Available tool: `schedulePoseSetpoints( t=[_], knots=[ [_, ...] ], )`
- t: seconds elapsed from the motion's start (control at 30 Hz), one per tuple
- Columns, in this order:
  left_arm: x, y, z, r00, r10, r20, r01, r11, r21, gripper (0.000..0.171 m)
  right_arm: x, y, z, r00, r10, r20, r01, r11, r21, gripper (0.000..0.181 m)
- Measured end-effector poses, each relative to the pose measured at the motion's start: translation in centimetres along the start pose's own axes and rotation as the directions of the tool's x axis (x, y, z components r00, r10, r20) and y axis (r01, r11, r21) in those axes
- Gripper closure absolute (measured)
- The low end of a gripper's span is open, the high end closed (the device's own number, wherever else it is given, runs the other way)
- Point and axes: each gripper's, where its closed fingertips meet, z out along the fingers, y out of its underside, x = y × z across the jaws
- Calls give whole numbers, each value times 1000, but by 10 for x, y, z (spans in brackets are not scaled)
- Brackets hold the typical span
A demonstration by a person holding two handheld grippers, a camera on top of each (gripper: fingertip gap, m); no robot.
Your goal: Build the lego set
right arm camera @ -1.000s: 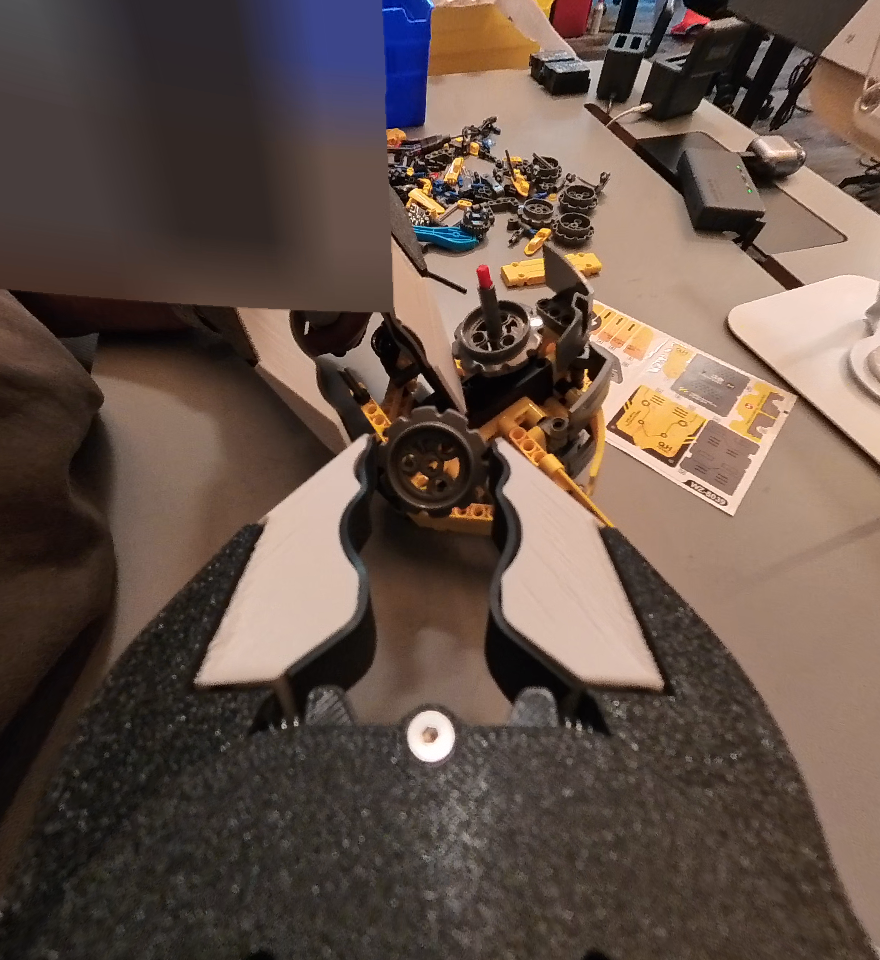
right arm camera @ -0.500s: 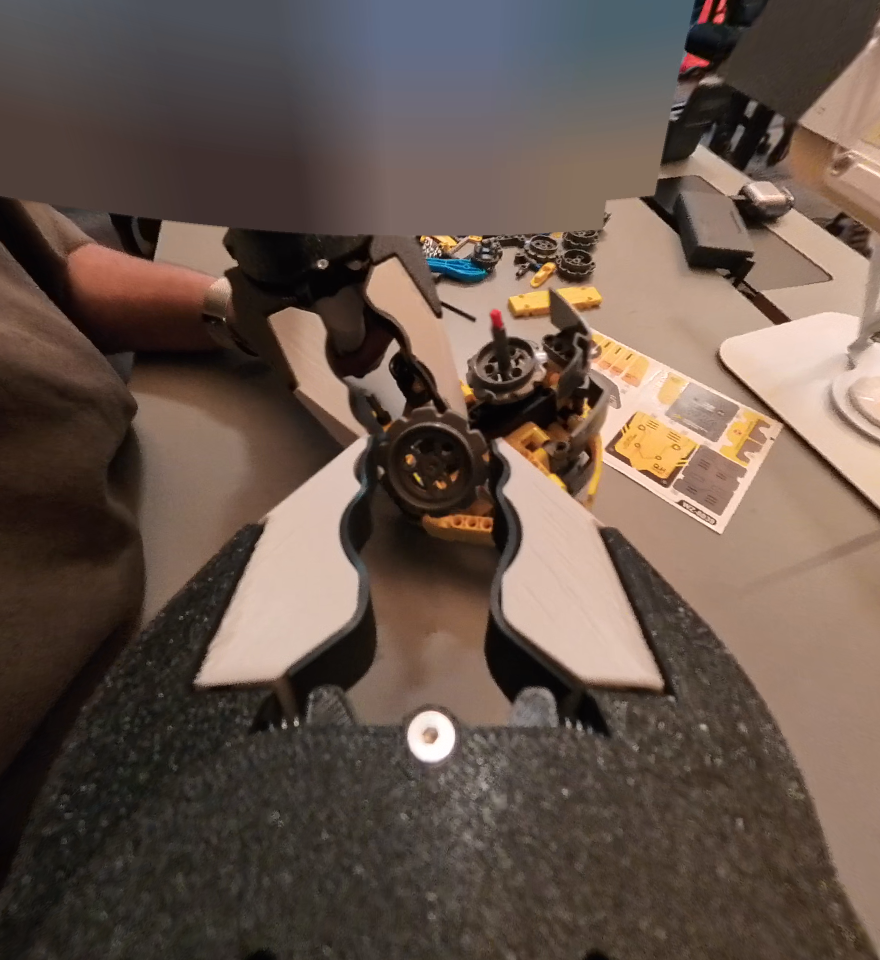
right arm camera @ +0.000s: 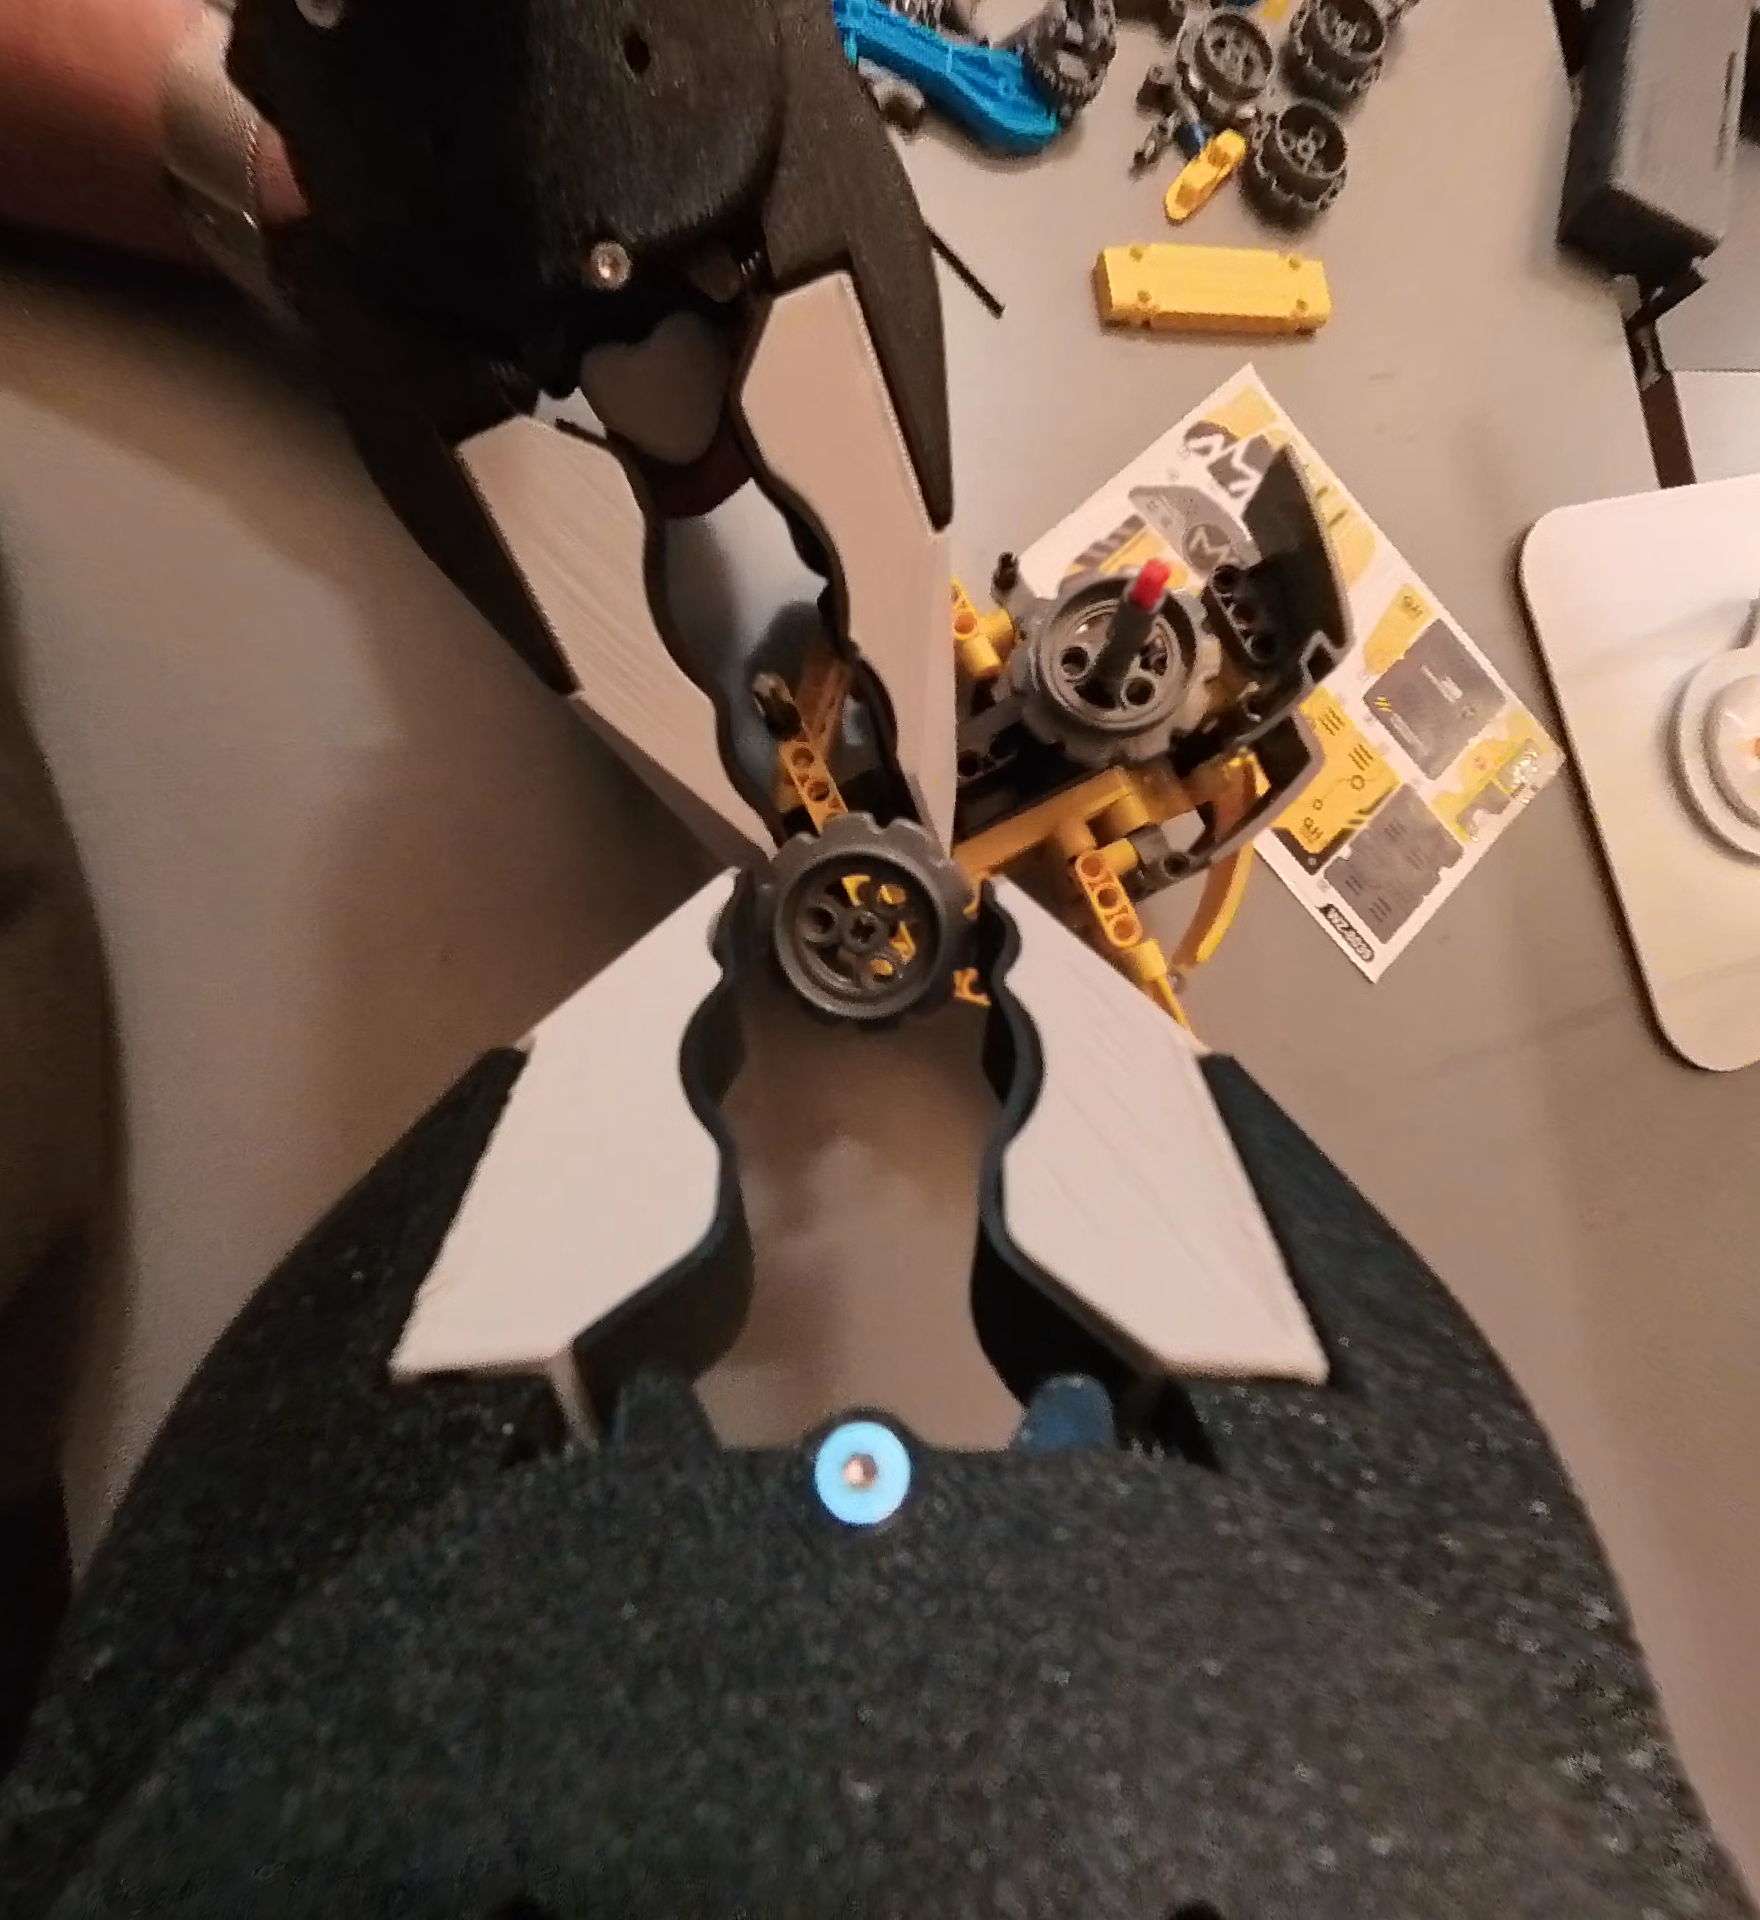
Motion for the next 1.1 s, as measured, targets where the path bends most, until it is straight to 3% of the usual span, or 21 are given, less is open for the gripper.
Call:
schedulePoseSetpoints(
  t=[0.2,0.43,0.6,1.1],
  knots=[
    [-1,1,-1,1000,0,2,0,1000,-4,155,-1,0,1,999,-35,16,36,997,-63,139],
    [0,1,-1,1000,7,4,-7,1000,-8,157,-2,-2,2,989,-60,133,72,993,-88,139],
    [-1,1,0,1000,15,7,-15,1000,-9,157,-1,0,4,987,-101,128,117,985,-123,139],
    [0,1,1,1000,16,2,-16,1000,-15,157,-2,1,5,984,-113,136,110,994,27,139]
  ],
)
